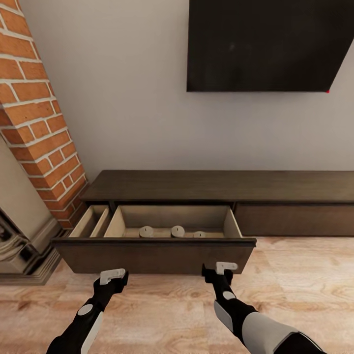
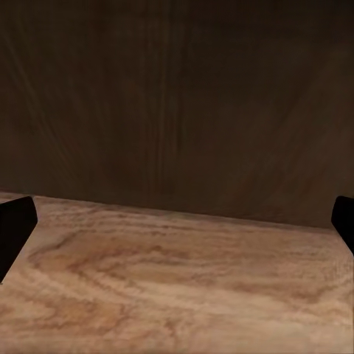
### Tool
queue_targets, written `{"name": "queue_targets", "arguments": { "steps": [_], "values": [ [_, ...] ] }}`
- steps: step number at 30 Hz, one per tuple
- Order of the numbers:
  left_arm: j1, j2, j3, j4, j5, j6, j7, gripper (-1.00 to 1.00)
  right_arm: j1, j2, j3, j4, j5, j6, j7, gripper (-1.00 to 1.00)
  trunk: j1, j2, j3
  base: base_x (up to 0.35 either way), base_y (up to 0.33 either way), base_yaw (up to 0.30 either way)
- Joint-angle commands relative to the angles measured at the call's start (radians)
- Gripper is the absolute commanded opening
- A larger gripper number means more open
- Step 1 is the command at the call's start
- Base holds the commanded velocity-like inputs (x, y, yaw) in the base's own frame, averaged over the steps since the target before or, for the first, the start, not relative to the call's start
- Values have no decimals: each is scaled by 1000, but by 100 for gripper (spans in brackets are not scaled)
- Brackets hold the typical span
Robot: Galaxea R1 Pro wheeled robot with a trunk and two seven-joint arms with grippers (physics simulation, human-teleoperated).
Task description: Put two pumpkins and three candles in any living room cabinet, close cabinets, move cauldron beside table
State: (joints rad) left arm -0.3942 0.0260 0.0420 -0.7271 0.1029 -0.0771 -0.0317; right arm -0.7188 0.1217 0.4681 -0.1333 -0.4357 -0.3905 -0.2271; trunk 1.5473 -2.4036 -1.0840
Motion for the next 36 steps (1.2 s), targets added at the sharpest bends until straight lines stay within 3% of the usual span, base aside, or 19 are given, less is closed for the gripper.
{"name": "queue_targets", "arguments": {
  "steps": [1, 6, 14, 18, 26, 36],
  "values": [
    [0, 0, 0, 0, 0, 0, 0, 100, 0, 0, 0, 1, 15, -1, 1, 100, 4, -7, -3, 0, 0, 0],
    [0, 0, 0, 0, 0, 18, -2, 100, 0, 1, 2, 1, 42, -2, 3, 100, 23, -42, -19, 0, 0, 0],
    [0, 0, 1, -1, 1, 49, -4, 100, 0, 1, 4, 0, 46, -2, 3, 100, 53, -96, -44, 0, 0, 0],
    [0, 0, 2, -4, 3, 52, -5, 100, 0, 1, 4, 1, 46, -2, 3, 100, 55, -97, -60, 0, 0, 0],
    [0, -1, 1, -16, 4, 63, -3, 100, 0, 1, 4, 1, 46, -2, 3, 100, 55, -97, -60, 15, 0, 0],
    [0, -1, 2, -17, 6, 81, -1, 100, 0, 3, 4, 1, 46, -2, 3, 100, 55, -97, -60, 280, 0, 0]
  ]
}}
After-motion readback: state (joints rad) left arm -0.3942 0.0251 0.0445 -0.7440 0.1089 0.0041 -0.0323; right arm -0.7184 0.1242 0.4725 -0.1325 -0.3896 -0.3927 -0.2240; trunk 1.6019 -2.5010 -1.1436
